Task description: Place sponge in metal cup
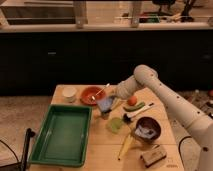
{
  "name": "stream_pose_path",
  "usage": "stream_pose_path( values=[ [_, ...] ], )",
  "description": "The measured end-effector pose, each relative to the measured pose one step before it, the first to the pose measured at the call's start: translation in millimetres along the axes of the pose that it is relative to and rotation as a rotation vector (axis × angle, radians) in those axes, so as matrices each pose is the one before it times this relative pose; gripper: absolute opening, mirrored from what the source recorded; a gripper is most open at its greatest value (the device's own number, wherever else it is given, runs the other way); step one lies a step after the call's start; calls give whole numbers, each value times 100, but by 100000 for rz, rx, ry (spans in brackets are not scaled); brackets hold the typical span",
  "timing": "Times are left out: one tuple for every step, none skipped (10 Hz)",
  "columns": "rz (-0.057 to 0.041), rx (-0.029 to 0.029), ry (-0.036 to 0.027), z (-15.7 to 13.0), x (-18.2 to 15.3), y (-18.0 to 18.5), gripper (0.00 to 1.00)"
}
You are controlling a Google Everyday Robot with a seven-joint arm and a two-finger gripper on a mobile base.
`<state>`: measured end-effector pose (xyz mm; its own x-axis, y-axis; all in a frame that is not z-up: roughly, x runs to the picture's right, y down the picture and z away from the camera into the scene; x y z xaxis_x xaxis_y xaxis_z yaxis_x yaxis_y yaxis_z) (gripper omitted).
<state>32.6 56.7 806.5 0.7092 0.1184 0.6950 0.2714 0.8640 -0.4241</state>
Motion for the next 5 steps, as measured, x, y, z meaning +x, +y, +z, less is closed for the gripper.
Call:
stream_pose_path(
  values=[
    [257,-183,427,129,-23,-293,55],
    [43,-396,210,137,-77,-173,64],
    [-79,-310,151,229,-192,-291,75],
    [-188,-396,208,225,-257,-299,80],
    [5,-356,164,166,-88,-144,80]
  ],
)
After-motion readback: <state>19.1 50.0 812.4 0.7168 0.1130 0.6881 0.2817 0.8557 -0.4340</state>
